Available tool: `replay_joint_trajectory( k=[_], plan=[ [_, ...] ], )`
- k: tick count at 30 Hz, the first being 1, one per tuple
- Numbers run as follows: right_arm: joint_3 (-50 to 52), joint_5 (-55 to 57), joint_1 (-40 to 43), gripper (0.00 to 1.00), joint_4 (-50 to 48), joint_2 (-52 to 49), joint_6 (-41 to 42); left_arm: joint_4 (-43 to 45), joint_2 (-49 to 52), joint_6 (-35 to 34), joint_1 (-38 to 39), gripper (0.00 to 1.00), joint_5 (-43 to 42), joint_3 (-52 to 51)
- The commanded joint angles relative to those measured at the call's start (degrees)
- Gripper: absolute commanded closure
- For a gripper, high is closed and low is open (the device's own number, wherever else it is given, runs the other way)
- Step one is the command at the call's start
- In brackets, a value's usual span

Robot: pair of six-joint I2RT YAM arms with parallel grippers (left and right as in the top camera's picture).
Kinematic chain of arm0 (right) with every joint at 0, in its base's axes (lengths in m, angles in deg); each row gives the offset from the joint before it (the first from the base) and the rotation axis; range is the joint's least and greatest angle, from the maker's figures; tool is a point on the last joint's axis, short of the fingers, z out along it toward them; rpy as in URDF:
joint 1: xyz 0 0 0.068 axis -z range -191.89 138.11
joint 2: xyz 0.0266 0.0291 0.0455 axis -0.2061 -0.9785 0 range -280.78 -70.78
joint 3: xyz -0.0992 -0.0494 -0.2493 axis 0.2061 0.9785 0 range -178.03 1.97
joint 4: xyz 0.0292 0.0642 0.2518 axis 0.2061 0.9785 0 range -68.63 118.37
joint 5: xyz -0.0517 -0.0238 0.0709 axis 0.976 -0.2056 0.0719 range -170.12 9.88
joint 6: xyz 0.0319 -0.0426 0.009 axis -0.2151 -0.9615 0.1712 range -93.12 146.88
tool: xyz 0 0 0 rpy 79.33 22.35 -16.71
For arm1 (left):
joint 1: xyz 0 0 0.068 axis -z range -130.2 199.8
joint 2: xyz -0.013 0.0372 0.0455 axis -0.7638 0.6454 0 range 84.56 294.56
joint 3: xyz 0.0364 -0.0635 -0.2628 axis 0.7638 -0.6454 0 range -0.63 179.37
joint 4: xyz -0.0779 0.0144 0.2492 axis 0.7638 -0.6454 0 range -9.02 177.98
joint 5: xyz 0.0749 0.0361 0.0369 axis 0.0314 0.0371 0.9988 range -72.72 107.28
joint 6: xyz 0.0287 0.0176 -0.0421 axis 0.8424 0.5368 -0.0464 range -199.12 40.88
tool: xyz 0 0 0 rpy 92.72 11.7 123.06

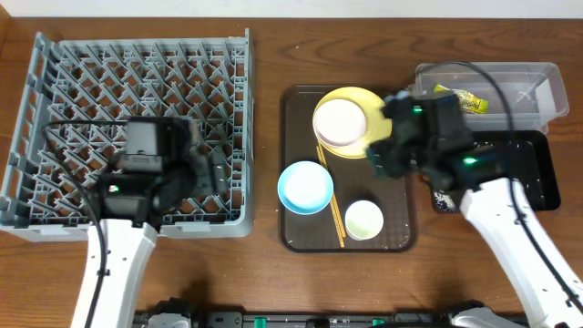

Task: Sort waste into correct bins and load items into the dishwasher rack
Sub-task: 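Grasp the white cup with the right gripper and lift it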

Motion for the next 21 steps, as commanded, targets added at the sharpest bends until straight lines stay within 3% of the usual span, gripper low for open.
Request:
replay_joint_trajectory(
  k=[1, 5, 9, 14, 21],
  plan=[
    [-0.26, -1.99, 3.78, 0.2, 4.07, 0.44, 2.58, 1.03, 0.0, -0.28, 5.73, 0.08, -1.68, 0.57],
    [-0.26, -12.79, 5.22, 0.41, 9.33, 0.44, -2.75, 1.49, 0.0, -0.11, 11.23, 0.08, 2.05, 0.57],
    [-0.22, -15.67, 5.11, 0.6, 16.46, 0.44, -0.87, 0.59, 0.0, -0.37, 12.31, 0.08, 3.45, 0.57],
    [1.33, -15.67, 4.09, 0.61, 22.1, 0.39, -0.76, -0.98, 0.0, -0.33, 12.31, 0.08, 3.48, 0.57],
    [7.52, -13.62, 0.07, 0.61, 18.14, 0.33, 5.11, -1.01, 0.0, -0.33, 12.31, 0.07, 3.48, 0.55]
  ],
)
